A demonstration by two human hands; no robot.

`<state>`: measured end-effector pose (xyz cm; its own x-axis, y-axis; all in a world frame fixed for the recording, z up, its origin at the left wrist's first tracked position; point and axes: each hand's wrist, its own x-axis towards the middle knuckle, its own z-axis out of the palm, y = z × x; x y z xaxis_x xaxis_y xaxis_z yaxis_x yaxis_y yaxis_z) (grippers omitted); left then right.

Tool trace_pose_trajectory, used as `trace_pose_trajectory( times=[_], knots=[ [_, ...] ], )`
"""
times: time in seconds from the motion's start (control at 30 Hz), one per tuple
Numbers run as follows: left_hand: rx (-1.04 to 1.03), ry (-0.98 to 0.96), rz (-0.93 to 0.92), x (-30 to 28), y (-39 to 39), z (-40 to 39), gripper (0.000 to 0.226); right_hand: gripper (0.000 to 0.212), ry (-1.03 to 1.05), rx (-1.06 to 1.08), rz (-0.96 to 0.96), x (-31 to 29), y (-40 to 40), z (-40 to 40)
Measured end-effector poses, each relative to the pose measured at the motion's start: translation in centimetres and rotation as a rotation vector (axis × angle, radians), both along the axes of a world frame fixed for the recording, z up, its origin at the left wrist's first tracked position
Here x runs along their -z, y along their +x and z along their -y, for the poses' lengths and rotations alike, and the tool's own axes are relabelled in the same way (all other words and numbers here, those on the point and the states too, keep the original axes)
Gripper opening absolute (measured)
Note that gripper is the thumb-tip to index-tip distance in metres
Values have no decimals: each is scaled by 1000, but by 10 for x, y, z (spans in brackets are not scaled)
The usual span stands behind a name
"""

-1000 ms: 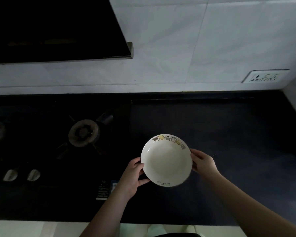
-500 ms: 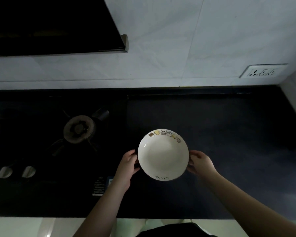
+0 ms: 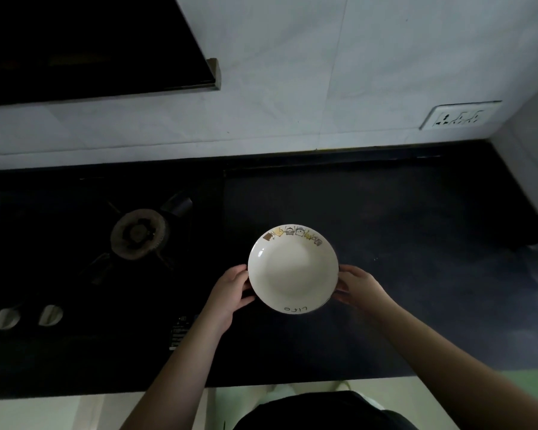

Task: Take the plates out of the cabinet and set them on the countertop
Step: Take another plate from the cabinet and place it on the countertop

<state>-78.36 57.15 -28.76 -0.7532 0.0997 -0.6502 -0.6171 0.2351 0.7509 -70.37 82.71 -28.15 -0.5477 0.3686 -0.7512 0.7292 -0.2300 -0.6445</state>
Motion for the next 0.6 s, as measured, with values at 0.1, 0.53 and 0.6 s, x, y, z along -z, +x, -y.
trace_pose_trajectory(
  times=[0.1, 0.53, 0.6],
  knots=[
    [62, -139, -116, -9, 1, 6, 40, 42, 152, -100, 27, -9, 3, -1],
    [895, -947, -1019, -73, 46, 9, 59, 62, 910, -694, 9, -71, 56, 1],
    [913, -974, -1024, -77, 62, 7, 59, 64, 1027, -765, -79, -79, 70, 10]
  ],
)
